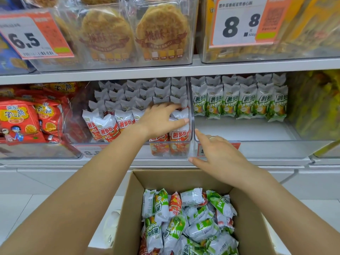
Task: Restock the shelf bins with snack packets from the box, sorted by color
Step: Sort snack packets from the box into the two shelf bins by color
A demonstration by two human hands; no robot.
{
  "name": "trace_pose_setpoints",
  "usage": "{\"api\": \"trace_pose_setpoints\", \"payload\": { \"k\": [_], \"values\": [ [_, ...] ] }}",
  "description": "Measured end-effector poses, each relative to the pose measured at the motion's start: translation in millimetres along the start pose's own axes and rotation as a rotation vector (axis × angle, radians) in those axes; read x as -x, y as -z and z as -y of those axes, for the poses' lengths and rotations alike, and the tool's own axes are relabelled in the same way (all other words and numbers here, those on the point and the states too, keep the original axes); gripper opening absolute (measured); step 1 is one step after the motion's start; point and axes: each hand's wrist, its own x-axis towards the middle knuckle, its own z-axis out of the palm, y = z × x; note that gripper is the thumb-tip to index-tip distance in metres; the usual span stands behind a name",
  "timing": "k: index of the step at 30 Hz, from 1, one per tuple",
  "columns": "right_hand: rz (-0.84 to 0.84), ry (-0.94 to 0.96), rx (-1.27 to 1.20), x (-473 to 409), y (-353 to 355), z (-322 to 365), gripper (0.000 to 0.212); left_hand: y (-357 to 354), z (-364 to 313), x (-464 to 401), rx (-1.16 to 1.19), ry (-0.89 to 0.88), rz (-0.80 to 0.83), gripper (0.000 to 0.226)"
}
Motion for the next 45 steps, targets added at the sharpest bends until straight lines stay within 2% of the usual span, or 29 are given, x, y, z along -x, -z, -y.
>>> {"api": "trace_pose_setpoints", "payload": {
  "k": [2, 5, 6, 8, 11, 13, 16, 19, 21, 23, 25, 27, 29, 31, 34, 37, 40, 42, 45],
  "values": [
    [-0.037, -0.006, -0.035, 6, 0, -1, 0.071, 0, -7, 16, 0.174, -0.024, -0.209, 0.063],
    [-0.198, 0.039, -0.112, 27, 0, 3, 0.049, -11, -25, 70, 0.522, 0.021, -0.534, 0.039],
    [-0.248, 0.059, -0.140, 33, 0, 5, 0.043, -17, -31, 89, 0.591, 0.040, -0.601, 0.035],
    [-0.274, 0.073, -0.177, 46, -6, 7, 0.036, -39, -38, 126, 0.614, 0.081, -0.621, 0.029],
    [-0.106, 0.037, -0.086, 58, -30, 3, 0.037, -84, -37, 165, 0.473, 0.129, -0.452, 0.025],
    [0.121, 0.030, 0.019, 67, -59, -4, 0.042, -116, -34, 183, 0.388, 0.166, -0.272, 0.027],
    [0.493, -0.053, 0.027, 83, -114, -23, 0.046, -159, -29, 198, 0.273, 0.254, 0.038, 0.029],
    [0.695, -0.198, -0.027, 99, -168, -45, 0.046, -198, -20, 207, 0.132, 0.308, 0.299, 0.030],
    [0.717, -0.283, -0.064, 111, -200, -54, 0.046, -216, -14, 215, 0.083, 0.342, 0.393, 0.029],
    [0.709, -0.336, -0.047, 123, -227, -60, 0.051, -231, -15, 221, 0.025, 0.302, 0.455, 0.028],
    [0.711, -0.342, -0.003, 130, -248, -64, 0.063, -245, -26, 223, -0.036, 0.134, 0.533, 0.033],
    [0.717, -0.296, 0.036, 131, -263, -69, 0.071, -259, -42, 220, -0.096, -0.074, 0.608, 0.048],
    [0.720, -0.241, 0.065, 127, -278, -74, 0.081, -275, -55, 211, -0.152, -0.154, 0.668, 0.058],
    [0.705, -0.202, 0.114, 122, -294, -78, 0.085, -294, -61, 202, -0.207, -0.143, 0.716, 0.061],
    [0.716, -0.146, 0.156, 115, -307, -80, 0.072, -315, -66, 191, -0.277, -0.118, 0.838, 0.068],
    [0.746, -0.083, 0.194, 111, -313, -80, 0.072, -329, -64, 185, -0.372, -0.161, 0.947, 0.078],
    [0.674, -0.124, 0.133, 108, -314, -80, 0.076, -337, -56, 185, -0.393, -0.190, 0.950, 0.079],
    [0.571, -0.207, 0.011, 107, -307, -77, 0.074, -334, -52, 191, -0.304, -0.140, 0.933, 0.078],
    [0.385, -0.420, -0.314, 106, -293, -66, 0.068, -316, -49, 198, 0.043, 0.120, 0.849, 0.080]
  ]
}}
